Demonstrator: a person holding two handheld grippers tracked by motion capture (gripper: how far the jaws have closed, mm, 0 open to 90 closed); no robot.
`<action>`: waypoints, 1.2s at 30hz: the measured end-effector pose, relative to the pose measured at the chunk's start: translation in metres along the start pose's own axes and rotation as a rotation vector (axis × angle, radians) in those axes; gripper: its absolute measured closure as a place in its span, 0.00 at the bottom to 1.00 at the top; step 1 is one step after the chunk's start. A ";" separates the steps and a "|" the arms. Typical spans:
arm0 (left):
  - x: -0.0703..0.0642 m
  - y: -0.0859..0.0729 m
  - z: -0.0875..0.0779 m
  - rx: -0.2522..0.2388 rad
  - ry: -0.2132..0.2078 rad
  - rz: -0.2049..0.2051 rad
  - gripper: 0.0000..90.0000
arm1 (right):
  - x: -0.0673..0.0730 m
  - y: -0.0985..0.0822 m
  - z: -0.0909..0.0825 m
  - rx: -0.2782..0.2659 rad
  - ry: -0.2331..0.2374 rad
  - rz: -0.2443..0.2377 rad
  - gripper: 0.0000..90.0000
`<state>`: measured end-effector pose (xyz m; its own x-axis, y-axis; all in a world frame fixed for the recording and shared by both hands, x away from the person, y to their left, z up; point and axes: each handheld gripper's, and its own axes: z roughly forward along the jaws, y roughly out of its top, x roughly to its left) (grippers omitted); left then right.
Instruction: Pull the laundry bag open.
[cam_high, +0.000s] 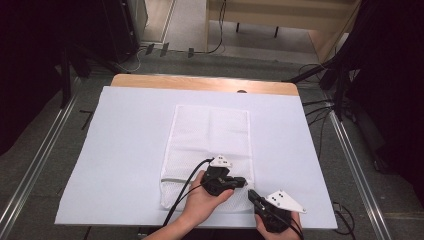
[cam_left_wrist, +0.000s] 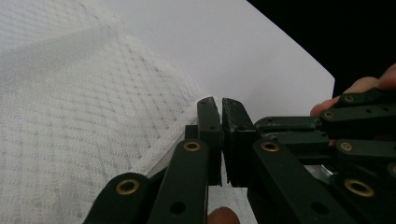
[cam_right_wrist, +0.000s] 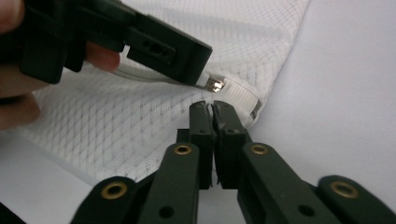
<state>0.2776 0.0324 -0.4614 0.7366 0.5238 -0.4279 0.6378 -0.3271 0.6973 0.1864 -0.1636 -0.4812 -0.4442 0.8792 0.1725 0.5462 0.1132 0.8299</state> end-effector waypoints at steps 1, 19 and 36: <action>0.000 0.000 -0.001 -0.004 -0.002 -0.004 0.97 | -0.002 0.001 -0.001 -0.006 0.006 0.006 0.96; 0.011 0.002 -0.018 -0.063 -0.047 -0.033 0.97 | -0.036 0.021 0.027 0.058 0.236 0.159 0.60; 0.012 -0.003 -0.021 -0.037 -0.009 -0.037 0.96 | -0.022 0.034 0.020 -0.028 0.188 0.062 0.97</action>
<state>0.2794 0.0558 -0.4565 0.7147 0.5276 -0.4591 0.6561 -0.2782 0.7015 0.2288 -0.1694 -0.4673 -0.5369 0.7816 0.3175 0.5576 0.0463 0.8288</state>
